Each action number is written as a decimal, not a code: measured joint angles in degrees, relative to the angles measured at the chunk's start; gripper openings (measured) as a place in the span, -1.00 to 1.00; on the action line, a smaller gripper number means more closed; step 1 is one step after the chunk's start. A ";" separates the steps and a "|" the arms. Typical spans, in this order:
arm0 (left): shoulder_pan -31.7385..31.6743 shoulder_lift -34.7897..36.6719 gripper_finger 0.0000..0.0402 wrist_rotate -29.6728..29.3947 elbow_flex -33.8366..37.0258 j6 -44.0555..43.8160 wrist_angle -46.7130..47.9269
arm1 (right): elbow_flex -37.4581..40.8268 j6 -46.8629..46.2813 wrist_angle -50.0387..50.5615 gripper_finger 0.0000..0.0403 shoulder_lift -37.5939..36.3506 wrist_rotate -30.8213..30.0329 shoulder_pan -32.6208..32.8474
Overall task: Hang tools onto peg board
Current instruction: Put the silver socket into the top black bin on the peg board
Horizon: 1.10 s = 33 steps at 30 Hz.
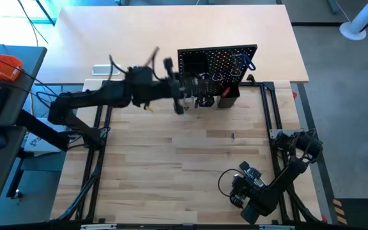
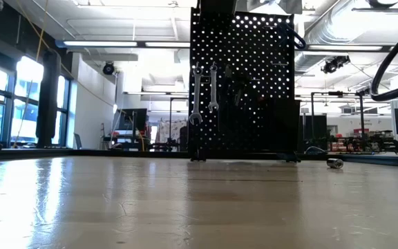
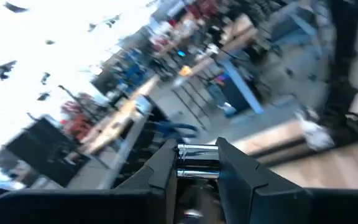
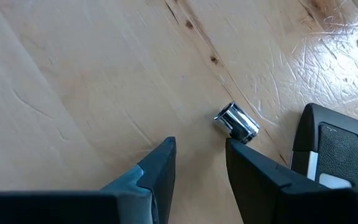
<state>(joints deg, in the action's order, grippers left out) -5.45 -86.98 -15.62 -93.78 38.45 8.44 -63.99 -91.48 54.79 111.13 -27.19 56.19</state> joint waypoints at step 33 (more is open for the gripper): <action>-11.80 -9.62 -0.21 5.46 -16.63 -7.31 17.24 | 0.00 -0.11 0.12 -0.32 0.02 -1.66 -0.29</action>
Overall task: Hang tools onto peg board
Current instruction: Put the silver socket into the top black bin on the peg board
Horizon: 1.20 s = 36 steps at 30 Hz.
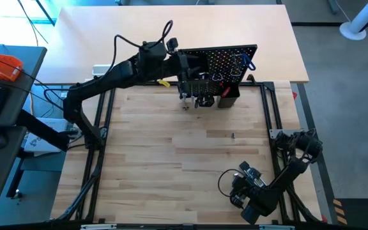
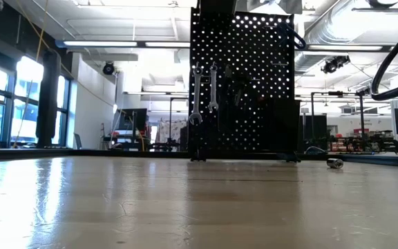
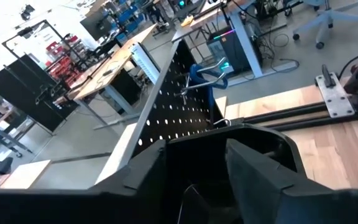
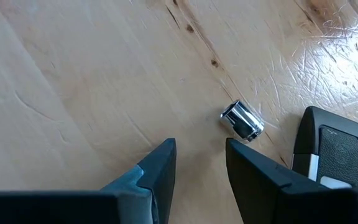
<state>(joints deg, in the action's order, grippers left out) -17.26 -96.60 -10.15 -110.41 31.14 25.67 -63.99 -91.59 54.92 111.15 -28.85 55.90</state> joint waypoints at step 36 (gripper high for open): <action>22.04 -6.85 0.03 9.09 7.73 -4.04 22.30 | 0.00 -3.84 1.43 -0.32 0.00 -0.84 2.17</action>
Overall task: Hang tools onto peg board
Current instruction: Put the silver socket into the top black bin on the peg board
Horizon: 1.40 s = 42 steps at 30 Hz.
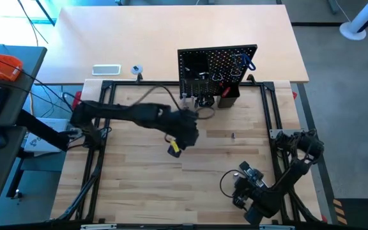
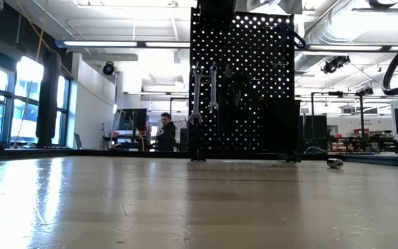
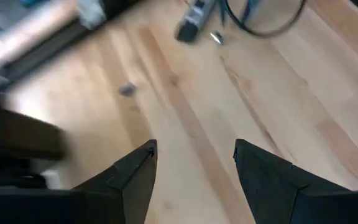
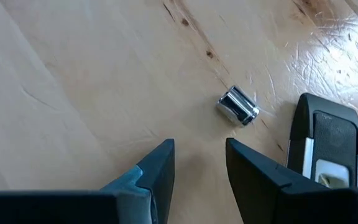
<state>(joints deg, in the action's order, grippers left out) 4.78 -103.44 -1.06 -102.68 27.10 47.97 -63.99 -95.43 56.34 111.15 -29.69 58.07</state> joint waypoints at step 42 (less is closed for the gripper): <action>-0.44 -4.73 0.03 8.05 48.53 -18.00 -77.68 | 4.96 -22.91 -4.63 -0.08 -0.13 -3.22 -5.55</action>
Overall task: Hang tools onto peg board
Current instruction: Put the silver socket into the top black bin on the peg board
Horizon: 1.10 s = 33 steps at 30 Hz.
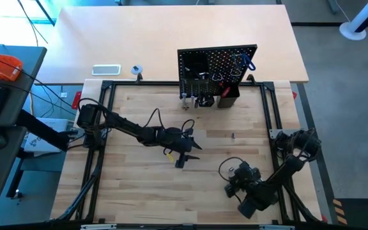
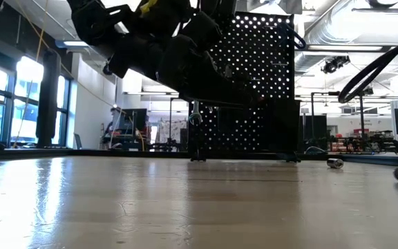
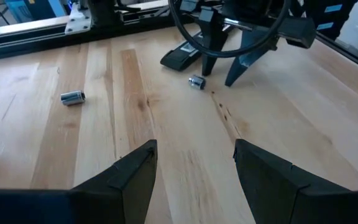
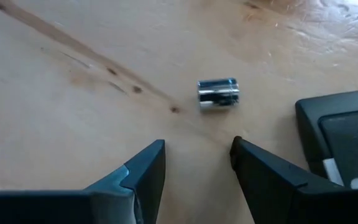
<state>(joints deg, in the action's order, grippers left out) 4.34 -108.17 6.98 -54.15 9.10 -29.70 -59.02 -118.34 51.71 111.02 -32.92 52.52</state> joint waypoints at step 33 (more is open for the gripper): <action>0.20 -2.87 0.03 1.27 -0.03 -2.86 -1.59 | 6.38 5.69 -5.92 -0.19 -0.07 -9.04 -1.17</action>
<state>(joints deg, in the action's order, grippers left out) 4.54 -111.04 8.25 -54.18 6.24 -31.29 -52.64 -112.65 45.79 110.95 -41.96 51.35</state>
